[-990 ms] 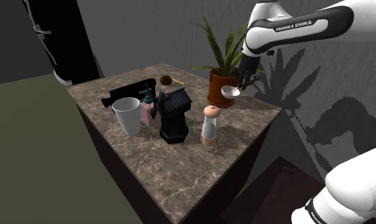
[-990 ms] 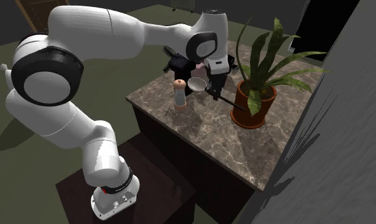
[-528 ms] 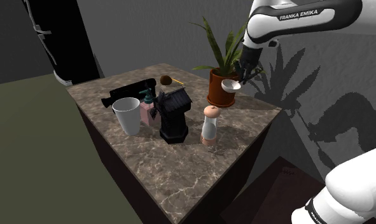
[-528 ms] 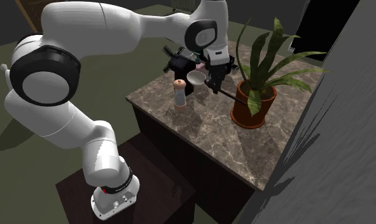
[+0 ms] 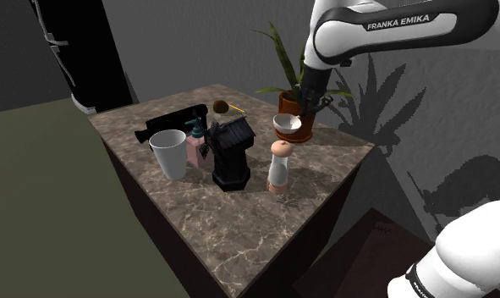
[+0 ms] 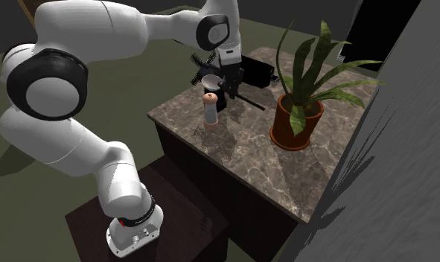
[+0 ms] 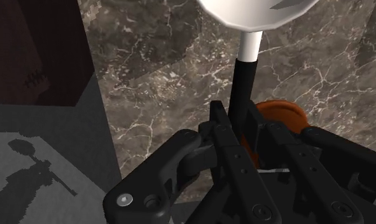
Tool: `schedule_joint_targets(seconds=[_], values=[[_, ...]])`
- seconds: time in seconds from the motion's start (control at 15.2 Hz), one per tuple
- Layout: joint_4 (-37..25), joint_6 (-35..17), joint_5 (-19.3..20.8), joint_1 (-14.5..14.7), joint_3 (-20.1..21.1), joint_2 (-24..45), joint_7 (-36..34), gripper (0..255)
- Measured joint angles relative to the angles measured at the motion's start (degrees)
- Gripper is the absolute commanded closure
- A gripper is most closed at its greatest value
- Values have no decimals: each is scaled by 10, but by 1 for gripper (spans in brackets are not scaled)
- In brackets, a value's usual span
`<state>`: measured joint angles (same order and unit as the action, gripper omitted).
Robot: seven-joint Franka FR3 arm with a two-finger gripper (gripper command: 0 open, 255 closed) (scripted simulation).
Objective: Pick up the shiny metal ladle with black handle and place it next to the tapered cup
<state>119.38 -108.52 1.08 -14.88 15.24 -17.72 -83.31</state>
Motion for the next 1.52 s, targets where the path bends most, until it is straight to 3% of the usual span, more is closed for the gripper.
schedule_joint_targets(seconds=[0.79,1.19,1.52], values=[[-51,29,-3,57,120,33,-174,255],[-113,49,20,83,184,88,-273,255],[-180,69,62,112,237,159,-363,255]])
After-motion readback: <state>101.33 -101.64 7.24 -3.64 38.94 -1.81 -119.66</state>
